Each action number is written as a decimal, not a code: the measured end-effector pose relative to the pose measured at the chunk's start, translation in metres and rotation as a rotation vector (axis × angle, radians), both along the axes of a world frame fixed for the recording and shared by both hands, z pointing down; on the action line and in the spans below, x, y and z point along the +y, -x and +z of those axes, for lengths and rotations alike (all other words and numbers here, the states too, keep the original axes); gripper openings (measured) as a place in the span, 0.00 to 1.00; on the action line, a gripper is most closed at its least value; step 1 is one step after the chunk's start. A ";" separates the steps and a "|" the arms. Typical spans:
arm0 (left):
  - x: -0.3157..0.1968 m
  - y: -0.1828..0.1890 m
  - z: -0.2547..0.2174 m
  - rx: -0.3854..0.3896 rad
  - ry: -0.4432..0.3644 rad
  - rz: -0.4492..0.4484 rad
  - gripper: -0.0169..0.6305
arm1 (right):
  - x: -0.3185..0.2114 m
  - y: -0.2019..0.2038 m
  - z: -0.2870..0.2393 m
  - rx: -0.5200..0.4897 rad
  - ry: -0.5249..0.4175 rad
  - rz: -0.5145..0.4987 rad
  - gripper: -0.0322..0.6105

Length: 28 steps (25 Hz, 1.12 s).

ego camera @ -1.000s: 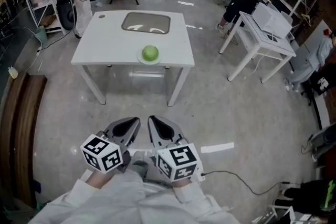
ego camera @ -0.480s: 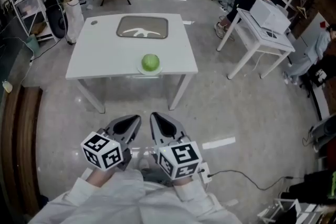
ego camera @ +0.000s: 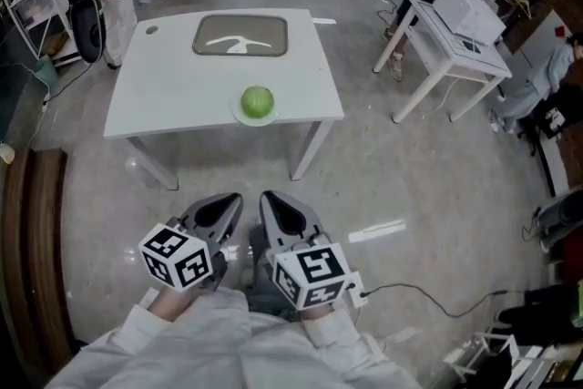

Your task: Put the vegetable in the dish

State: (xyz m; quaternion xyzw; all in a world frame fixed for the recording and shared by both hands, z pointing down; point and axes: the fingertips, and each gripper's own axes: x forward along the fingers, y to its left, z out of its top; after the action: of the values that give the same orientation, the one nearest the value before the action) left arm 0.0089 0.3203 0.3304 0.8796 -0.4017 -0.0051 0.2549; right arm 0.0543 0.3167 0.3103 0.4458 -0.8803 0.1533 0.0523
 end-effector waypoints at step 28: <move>-0.226 0.011 0.005 -0.054 0.031 -0.130 0.04 | -0.239 -0.014 -0.012 -0.031 -0.017 -0.045 0.07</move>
State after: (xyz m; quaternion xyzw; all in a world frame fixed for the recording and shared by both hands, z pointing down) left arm -0.0017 0.0943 0.3353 0.8475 -0.4647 0.0082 0.2566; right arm 0.0682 0.0776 0.2980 0.4239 -0.8922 0.1512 0.0383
